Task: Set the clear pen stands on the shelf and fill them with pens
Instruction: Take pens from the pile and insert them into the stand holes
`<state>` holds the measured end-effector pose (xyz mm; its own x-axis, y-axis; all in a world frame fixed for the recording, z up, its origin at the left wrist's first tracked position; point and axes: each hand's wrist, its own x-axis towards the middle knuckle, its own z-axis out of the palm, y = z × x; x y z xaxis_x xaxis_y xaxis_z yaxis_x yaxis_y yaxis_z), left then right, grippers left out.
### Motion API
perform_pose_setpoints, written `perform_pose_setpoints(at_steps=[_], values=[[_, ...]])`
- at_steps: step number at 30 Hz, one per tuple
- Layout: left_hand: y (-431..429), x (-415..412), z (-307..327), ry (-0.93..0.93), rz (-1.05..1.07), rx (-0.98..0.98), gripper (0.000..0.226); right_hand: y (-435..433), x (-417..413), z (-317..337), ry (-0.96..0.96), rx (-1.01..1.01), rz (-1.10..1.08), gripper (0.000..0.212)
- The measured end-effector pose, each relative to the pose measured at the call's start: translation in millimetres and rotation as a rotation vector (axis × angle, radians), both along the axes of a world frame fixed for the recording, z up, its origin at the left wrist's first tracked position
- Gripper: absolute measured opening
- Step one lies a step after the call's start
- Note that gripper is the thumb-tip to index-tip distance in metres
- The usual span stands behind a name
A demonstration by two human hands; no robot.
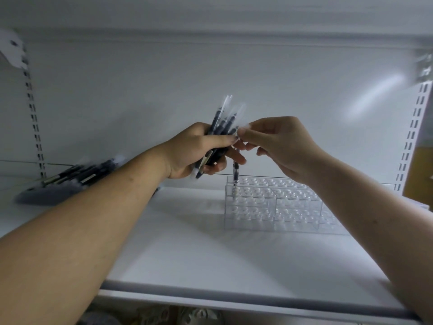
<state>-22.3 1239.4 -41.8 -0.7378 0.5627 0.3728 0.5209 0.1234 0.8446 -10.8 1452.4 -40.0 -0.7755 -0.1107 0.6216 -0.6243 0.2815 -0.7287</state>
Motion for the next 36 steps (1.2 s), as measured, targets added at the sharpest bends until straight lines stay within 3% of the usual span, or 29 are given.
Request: perform_pose_setpoints(at_steps=[3,6,10,16,26,29,33,36], values=[[-2.0,-1.5,0.8,0.011,0.014,-0.026,0.024,1.4,-2.3,-0.5,-0.02,-0.017,0.004,0.018],[-3.8,-2.2,2.6,-0.007,0.049,-0.036,0.026,3.9,-0.6,6.1,-0.046,-0.24,0.076,0.019],[-7.1,-5.8,2.3,0.025,0.098,-0.022,0.026,12.1,-3.2,16.2,0.11,-0.367,-0.009,0.022],[-12.4,-15.5,2.8,0.071,0.132,0.057,0.026,7.3,-7.8,7.0,0.229,-0.023,-0.124,0.009],[-10.8,-14.6,1.9,0.032,0.103,0.108,0.02,2.2,-1.9,6.5,0.26,0.136,-0.139,0.01],[-11.0,-13.7,2.3,-0.029,0.052,0.128,0.005,-2.4,-0.5,1.4,0.228,0.256,-0.153,0.01],[-10.5,-12.6,2.1,-0.026,0.065,0.124,0.007,-6.6,-0.1,-5.4,0.113,0.424,-0.147,0.01],[-9.3,-11.5,2.3,0.005,0.104,0.129,0.019,-4.1,3.1,-3.5,0.092,0.423,-0.141,0.012]])
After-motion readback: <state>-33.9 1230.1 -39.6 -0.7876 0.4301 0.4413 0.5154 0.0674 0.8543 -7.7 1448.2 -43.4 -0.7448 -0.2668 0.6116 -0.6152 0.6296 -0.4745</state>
